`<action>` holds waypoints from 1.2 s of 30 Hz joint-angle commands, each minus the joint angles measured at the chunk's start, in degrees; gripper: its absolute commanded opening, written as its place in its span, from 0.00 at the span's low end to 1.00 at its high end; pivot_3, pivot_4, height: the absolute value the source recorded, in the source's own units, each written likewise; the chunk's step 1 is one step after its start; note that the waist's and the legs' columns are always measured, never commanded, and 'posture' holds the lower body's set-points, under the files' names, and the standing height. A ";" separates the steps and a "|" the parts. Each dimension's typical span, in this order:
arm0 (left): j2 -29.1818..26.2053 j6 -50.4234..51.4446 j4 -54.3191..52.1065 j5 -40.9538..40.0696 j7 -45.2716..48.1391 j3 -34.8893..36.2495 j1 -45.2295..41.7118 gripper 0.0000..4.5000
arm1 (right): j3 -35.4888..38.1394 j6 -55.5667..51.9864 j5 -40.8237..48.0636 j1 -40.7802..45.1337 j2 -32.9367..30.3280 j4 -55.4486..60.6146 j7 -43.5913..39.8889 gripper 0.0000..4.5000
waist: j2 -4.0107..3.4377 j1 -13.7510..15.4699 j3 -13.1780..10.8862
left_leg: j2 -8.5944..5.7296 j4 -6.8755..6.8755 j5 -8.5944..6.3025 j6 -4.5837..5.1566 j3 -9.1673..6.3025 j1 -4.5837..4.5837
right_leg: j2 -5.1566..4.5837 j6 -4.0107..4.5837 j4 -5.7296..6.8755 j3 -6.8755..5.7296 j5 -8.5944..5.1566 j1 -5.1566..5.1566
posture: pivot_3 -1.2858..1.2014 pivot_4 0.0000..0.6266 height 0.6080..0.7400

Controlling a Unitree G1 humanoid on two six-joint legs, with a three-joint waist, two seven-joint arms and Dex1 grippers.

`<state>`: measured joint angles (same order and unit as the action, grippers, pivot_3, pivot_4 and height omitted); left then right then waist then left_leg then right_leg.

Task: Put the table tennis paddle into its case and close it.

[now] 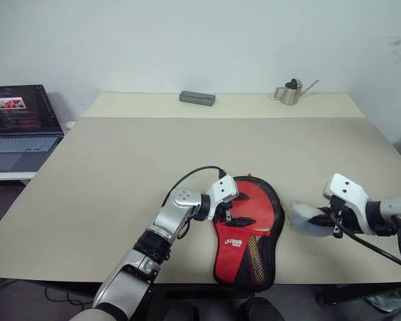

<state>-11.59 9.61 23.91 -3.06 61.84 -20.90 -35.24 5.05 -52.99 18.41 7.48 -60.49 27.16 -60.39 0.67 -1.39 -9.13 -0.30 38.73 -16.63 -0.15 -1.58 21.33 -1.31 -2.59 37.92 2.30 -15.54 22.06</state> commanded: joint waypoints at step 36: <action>1.71 1.48 5.45 2.58 -0.10 -3.77 1.49 0.88 | 13.81 3.97 19.70 -30.70 -9.23 25.88 -11.23 0.04 | 0.19 1.86 0.13 | 0.01 -0.05 -0.13 0.11 -0.15 0.20 | -0.02 -0.17 -0.68 -0.20 -0.06 -0.16 | 0.52 0.24 1.00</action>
<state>-9.41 9.49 24.79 -2.96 61.96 -22.19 -36.11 21.06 -48.27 34.49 -22.44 -69.23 48.95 -69.59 0.86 0.47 -9.00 -0.29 38.68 -16.77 -0.02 -1.77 21.52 -1.34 -2.78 37.14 2.05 -15.59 21.82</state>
